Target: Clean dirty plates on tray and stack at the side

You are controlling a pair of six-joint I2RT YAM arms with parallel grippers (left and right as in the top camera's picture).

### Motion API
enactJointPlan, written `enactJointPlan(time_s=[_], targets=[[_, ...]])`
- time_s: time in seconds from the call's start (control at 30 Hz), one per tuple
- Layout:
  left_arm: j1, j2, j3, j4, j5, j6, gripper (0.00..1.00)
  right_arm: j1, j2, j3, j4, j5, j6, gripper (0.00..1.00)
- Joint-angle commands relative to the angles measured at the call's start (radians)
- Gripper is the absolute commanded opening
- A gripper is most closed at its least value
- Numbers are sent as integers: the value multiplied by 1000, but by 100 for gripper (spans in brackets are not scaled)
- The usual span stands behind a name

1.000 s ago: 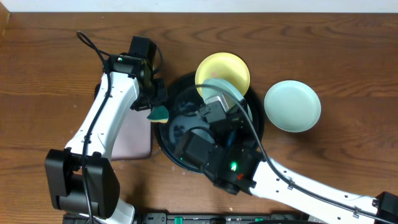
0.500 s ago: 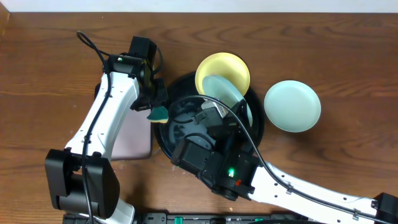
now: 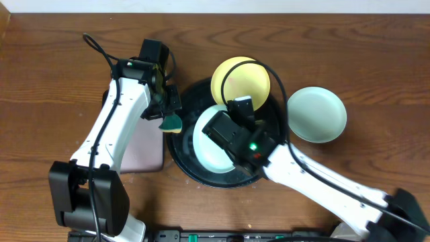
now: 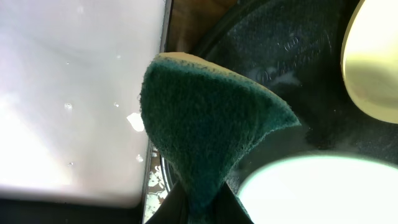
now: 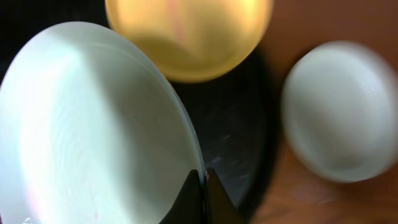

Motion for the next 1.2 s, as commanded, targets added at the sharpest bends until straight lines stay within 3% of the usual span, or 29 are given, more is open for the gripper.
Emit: enactJointPlan(time_s=[0.0,0.27,0.43,0.67,0.87,1.17], targets=[[3,-18,-1,-5,2,18,7,-32,94,-15,28,-193,87,1],[3,-18,-1,-6,2,18,7,-117,169,7,76,-381,22,3],[3,-18,-1,-6,2,17,7,-186,169,10,95,-595,-208,36],[3,-18,-1,-5,2,17,7,-272,169,21,127,-681,-489,57],[3,-18,-1,-5,2,17,7,-303,203,62,149,-681,-649,58],[3,-18,-1,-6,2,17,7,-303,378,224,101,-681,-666,53]])
